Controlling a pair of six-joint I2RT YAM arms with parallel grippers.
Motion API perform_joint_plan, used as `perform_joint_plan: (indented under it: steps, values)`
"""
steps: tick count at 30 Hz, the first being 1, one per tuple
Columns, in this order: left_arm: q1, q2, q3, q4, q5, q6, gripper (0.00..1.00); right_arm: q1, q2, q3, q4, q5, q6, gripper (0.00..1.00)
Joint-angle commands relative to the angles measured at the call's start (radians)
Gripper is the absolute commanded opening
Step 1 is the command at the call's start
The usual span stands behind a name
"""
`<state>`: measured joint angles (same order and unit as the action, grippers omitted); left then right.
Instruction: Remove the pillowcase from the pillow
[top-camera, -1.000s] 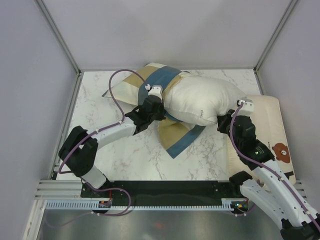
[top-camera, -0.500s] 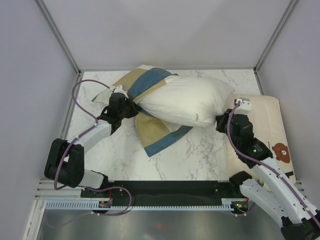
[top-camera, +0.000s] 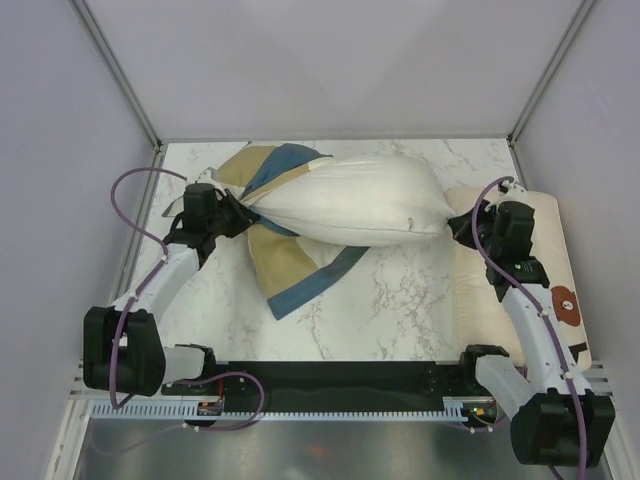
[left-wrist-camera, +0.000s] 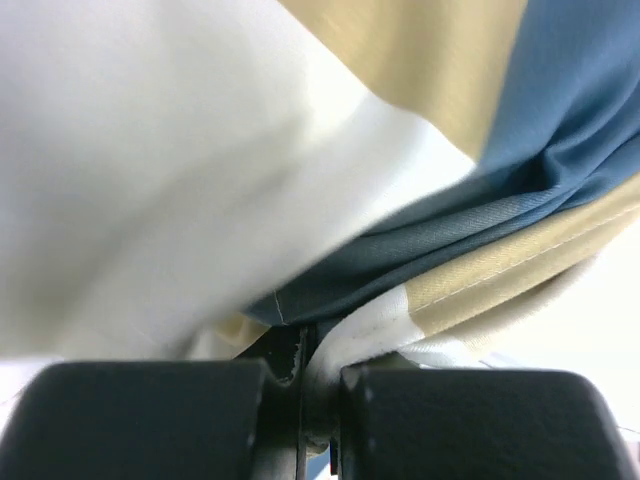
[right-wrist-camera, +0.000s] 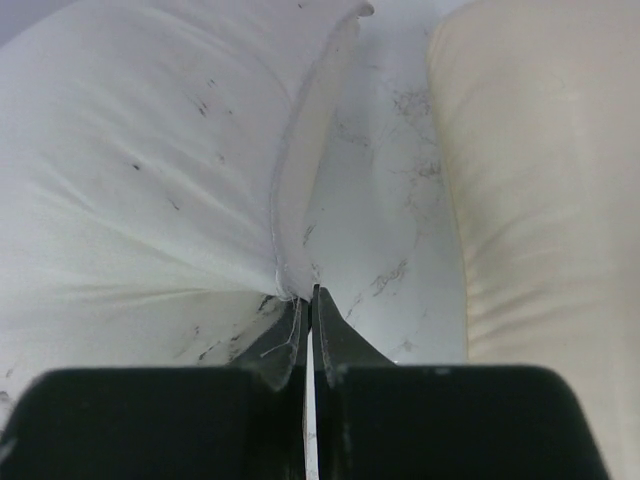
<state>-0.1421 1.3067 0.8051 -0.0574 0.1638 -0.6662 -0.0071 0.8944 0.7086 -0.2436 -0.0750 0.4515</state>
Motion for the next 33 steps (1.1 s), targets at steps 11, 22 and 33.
perform_joint_plan:
  steps: [11, 22, 33]
  values:
    - [-0.081, -0.192, 0.091, -0.001, 0.167, 0.304, 0.02, -0.212, 0.078, 0.133, 0.069, -0.098, -0.099, 0.00]
    - [-0.281, -0.188, 0.160, 0.004, 0.618, 0.402, 0.02, -0.211, 0.011, 0.334, -0.103, 0.018, -0.145, 0.98]
    - [-0.289, -0.182, 0.163, 0.005, 0.623, 0.389, 0.02, 0.002, -0.028, 0.400, -0.014, -0.186, -0.162, 0.98]
